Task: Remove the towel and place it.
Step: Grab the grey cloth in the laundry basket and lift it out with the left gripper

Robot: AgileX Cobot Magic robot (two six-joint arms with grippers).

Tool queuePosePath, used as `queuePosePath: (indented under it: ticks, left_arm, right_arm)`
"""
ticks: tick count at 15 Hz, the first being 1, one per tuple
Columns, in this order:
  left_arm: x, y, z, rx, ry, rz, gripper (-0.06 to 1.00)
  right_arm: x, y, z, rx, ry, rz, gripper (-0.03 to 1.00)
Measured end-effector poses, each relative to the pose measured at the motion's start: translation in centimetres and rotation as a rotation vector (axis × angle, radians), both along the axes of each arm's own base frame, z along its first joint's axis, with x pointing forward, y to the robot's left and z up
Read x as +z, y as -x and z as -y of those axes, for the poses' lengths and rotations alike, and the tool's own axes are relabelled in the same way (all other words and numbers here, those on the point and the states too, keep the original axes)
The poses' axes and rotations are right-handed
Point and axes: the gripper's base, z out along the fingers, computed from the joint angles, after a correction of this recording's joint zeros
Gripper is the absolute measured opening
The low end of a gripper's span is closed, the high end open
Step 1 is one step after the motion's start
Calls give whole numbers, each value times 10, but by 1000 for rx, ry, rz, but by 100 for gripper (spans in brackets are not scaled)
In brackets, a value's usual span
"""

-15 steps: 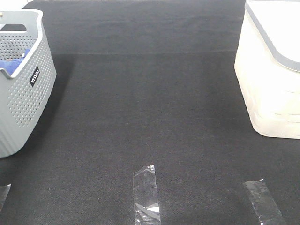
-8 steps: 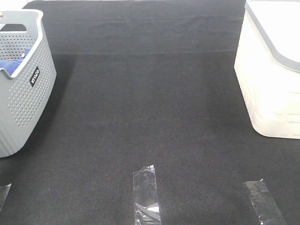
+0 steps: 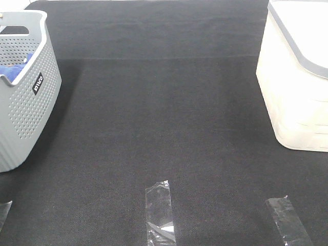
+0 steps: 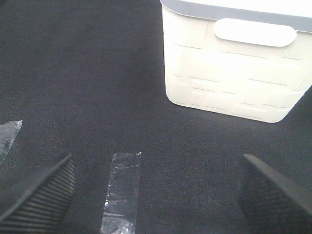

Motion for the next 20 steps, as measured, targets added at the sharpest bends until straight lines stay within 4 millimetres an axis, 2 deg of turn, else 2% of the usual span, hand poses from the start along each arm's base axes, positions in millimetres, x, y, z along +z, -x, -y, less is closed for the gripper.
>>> queuePosePath:
  ticks: [2,5,10,12,16,17,20]
  left_arm:
    - [0,0,0,0,0,0,23]
    - [0,0,0,0,0,0,1]
    - [2,0,0,17,6,17,0]
    - [14,2,0,49,19,76,0]
    - [62,17,0,81,45,224,0]
    - [62,17,0,81,45,224,0]
    - [96,32,3,99,97,339,0]
  right_arm:
    - [0,0,0,0,0,0,83]
    - [0,0,0,0,0,0,83]
    - [0,0,0,0,0,0,83]
    - [0,0,0,0,0,0,83]
    - [0,0,0,0,0,0,83]
    - [0,0,0,0,0,0,83]
    - [0,0,0,0,0,0,83]
